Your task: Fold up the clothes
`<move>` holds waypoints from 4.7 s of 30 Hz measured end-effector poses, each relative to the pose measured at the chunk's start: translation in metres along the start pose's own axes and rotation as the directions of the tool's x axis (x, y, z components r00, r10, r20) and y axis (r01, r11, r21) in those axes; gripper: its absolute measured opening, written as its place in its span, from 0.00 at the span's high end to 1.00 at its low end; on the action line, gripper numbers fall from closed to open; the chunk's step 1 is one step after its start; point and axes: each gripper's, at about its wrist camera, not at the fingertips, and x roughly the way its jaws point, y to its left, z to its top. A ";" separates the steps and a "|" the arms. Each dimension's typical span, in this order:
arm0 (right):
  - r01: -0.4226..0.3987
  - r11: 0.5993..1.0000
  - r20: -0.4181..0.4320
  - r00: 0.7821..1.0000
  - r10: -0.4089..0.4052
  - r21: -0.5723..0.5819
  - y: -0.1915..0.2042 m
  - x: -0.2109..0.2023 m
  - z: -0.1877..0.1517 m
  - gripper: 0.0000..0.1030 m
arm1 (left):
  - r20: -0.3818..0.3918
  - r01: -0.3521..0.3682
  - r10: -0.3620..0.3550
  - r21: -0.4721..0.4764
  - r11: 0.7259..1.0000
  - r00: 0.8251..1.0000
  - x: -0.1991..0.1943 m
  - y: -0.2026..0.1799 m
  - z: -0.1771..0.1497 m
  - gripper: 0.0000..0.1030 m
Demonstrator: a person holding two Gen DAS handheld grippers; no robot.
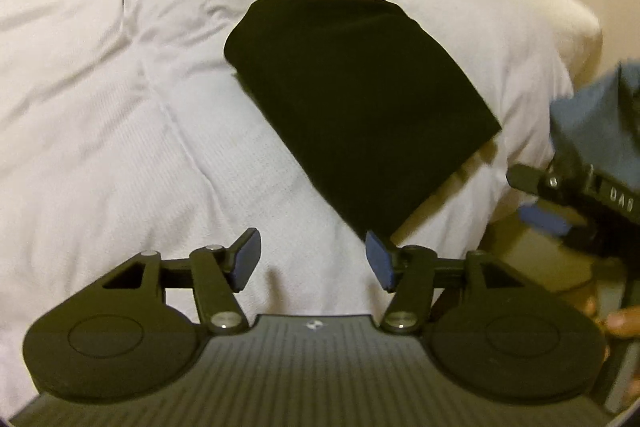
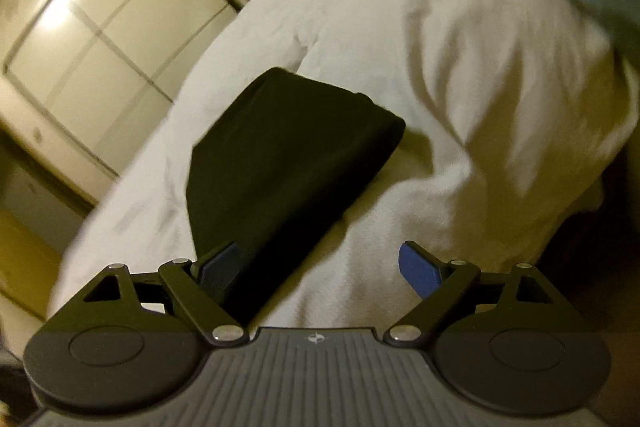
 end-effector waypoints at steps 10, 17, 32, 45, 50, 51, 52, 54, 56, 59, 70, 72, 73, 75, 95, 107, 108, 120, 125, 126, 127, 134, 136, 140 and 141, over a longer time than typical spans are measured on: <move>-0.208 0.913 0.063 0.978 0.198 0.353 -0.079 0.066 0.044 0.13 | 0.043 0.236 -0.237 -0.372 0.898 0.971 0.073 0.054 0.033 0.38; -0.250 0.918 0.034 0.967 0.252 0.309 -0.079 0.111 0.067 0.19 | 0.140 0.335 -0.305 -0.467 0.819 0.942 0.114 0.068 0.056 0.47; -0.226 0.954 -0.033 0.971 0.237 0.198 0.008 0.069 0.050 0.81 | 0.261 0.326 -0.244 -0.347 0.879 0.934 0.012 0.083 0.046 0.85; -0.199 0.974 -0.247 0.943 0.221 0.109 0.079 0.101 -0.046 0.40 | 0.203 0.203 -0.111 -0.522 0.828 0.973 -0.051 0.189 -0.040 0.75; -0.279 0.944 -0.228 0.921 0.315 0.177 0.053 0.133 -0.038 0.33 | 0.211 0.204 -0.107 -0.521 0.829 0.972 -0.034 0.197 -0.040 0.68; -0.292 0.946 -0.232 0.919 0.319 0.144 0.056 0.139 -0.036 0.34 | 0.207 0.200 -0.105 -0.514 0.834 0.973 -0.030 0.196 -0.036 0.69; -0.305 0.946 -0.236 0.917 0.323 0.109 0.059 0.145 -0.033 0.46 | 0.206 0.195 -0.102 -0.503 0.842 0.973 -0.028 0.196 -0.033 0.74; -0.322 0.945 -0.253 0.911 0.327 0.061 0.064 0.156 -0.028 0.61 | 0.227 0.194 -0.095 -0.472 0.860 0.969 -0.032 0.194 -0.029 0.83; -0.331 0.941 -0.279 0.900 0.336 0.068 0.066 0.148 -0.029 0.66 | 0.252 0.201 -0.094 -0.443 0.874 0.963 -0.044 0.191 -0.025 0.85; -0.360 0.925 -0.292 0.877 0.380 0.122 0.082 0.131 -0.033 0.68 | 0.281 0.171 -0.059 -0.394 0.903 0.958 -0.074 0.190 -0.023 0.85; -0.320 0.933 -0.486 0.797 0.360 0.167 0.114 0.129 -0.122 0.51 | 0.116 -0.049 0.112 -0.446 0.894 0.987 -0.108 0.240 -0.067 0.70; -0.324 0.940 -0.466 0.819 0.335 0.107 0.117 0.119 -0.112 0.43 | 0.134 -0.085 0.155 -0.425 0.901 0.979 -0.121 0.228 -0.067 0.66; -0.313 0.947 -0.442 0.842 0.309 0.065 0.116 0.110 -0.105 0.38 | 0.133 -0.137 0.206 -0.404 0.904 0.969 -0.129 0.219 -0.065 0.66; -0.288 0.957 -0.402 0.878 0.260 -0.011 0.113 0.096 -0.092 0.32 | 0.137 -0.296 0.354 -0.325 0.898 0.925 -0.139 0.191 -0.059 0.70; -0.302 0.943 -0.442 0.871 0.213 -0.141 0.109 0.066 -0.087 0.43 | 0.014 -0.400 0.406 -0.144 0.905 0.914 -0.121 0.092 -0.091 0.69; -0.318 0.936 -0.493 0.845 0.208 -0.150 0.102 0.077 -0.064 0.43 | 0.042 -0.390 0.394 -0.077 0.917 0.918 -0.111 0.039 -0.091 0.58; -0.322 0.935 -0.509 0.835 0.207 -0.149 0.099 0.081 -0.061 0.42 | 0.039 -0.385 0.388 -0.062 0.921 0.921 -0.108 0.029 -0.093 0.58; -0.453 0.889 -0.701 0.655 0.281 -0.067 0.098 0.158 0.007 0.38 | 0.049 -0.488 0.486 0.095 0.867 0.873 -0.050 -0.039 -0.082 0.44; -0.472 0.881 -0.708 0.632 0.314 -0.030 0.092 0.171 0.014 0.36 | -0.003 -0.543 0.545 0.081 0.836 0.839 -0.027 -0.025 -0.067 0.50; -0.472 0.881 -0.708 0.628 0.324 -0.015 0.088 0.170 0.013 0.36 | -0.011 -0.545 0.548 0.078 0.835 0.837 -0.024 -0.022 -0.065 0.53; -0.473 0.881 -0.707 0.623 0.334 0.000 0.084 0.170 0.012 0.36 | -0.015 -0.547 0.550 0.079 0.833 0.835 -0.021 -0.020 -0.063 0.54; -0.466 0.884 -0.673 0.641 0.370 0.041 0.066 0.160 0.010 0.36 | -0.023 -0.543 0.546 0.080 0.836 0.837 -0.015 -0.011 -0.059 0.52; -0.460 0.887 -0.664 0.652 0.367 0.038 0.066 0.157 0.010 0.35 | -0.019 -0.529 0.533 0.090 0.844 0.846 -0.016 -0.010 -0.059 0.52; -0.453 0.891 -0.646 0.675 0.356 0.018 0.070 0.155 0.012 0.33 | -0.029 -0.479 0.484 0.108 0.871 0.874 -0.016 0.000 -0.053 0.48; -0.452 0.892 -0.644 0.681 0.348 0.005 0.072 0.157 0.013 0.32 | -0.036 -0.463 0.469 0.111 0.879 0.882 -0.015 0.003 -0.051 0.48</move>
